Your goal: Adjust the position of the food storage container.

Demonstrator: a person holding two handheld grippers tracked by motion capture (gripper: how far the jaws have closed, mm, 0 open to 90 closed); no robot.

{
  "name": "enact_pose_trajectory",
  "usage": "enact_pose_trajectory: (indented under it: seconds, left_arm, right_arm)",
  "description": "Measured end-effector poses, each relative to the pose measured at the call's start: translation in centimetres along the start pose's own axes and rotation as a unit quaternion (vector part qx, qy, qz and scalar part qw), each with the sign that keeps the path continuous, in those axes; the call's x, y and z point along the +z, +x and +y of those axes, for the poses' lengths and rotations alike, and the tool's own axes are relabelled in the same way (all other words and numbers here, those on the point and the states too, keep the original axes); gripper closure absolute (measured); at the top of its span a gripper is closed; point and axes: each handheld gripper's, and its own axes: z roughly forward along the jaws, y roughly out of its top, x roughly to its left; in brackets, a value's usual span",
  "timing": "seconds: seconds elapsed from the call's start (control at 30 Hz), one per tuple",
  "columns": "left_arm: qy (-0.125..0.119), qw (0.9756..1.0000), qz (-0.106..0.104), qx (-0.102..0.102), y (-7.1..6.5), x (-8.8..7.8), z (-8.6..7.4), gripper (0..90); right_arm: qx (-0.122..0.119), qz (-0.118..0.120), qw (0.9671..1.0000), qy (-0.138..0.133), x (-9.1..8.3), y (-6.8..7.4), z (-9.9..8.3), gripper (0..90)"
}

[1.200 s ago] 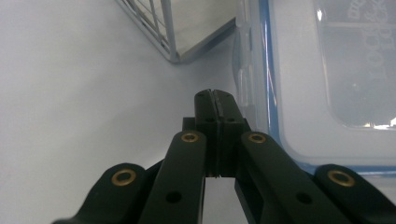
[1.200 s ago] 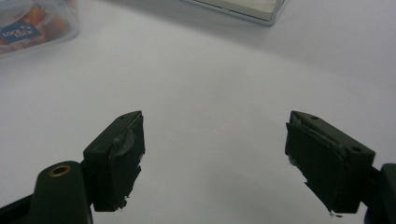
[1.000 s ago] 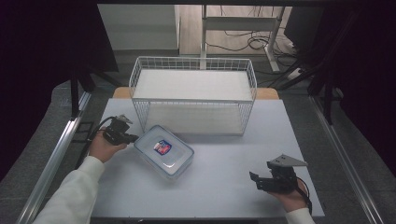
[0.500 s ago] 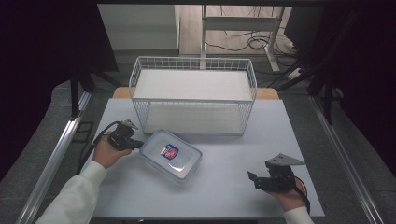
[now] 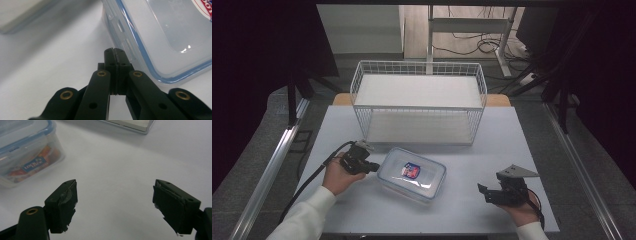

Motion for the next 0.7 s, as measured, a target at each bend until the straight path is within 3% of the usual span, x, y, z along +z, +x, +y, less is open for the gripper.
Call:
enact_pose_trajectory:
  seconds: [0.23,0.7]
  left_arm:
    - [0.009,0.9999,-0.01,-0.001,-2.3,1.2,0.1,90.0]
    - [0.004,0.9991,-0.041,0.008,-4.1,1.6,-0.1,89.9]
  right_arm:
    - [-0.001,0.001,1.0,0.0,0.0,0.0,0.0,19.9]
    - [0.001,-0.001,1.0,0.0,0.0,-0.1,0.0,19.9]
